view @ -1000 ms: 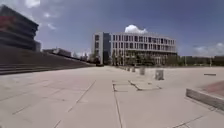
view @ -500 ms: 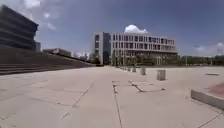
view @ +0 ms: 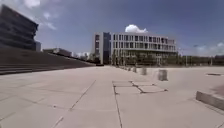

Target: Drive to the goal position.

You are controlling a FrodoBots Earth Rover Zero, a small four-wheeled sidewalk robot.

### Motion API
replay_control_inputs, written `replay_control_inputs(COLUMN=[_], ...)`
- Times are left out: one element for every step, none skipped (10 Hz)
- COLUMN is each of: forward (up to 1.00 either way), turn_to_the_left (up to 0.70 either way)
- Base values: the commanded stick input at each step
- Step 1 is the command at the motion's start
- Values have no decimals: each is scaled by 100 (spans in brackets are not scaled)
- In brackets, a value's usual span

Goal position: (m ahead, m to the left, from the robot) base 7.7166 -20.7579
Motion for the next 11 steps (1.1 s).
replay_control_inputs(forward=[30,30,30,30,30,30,30,30,30,30,30], turn_to_the_left=[1,1,1,1,1,1,1,1,1,1,1])
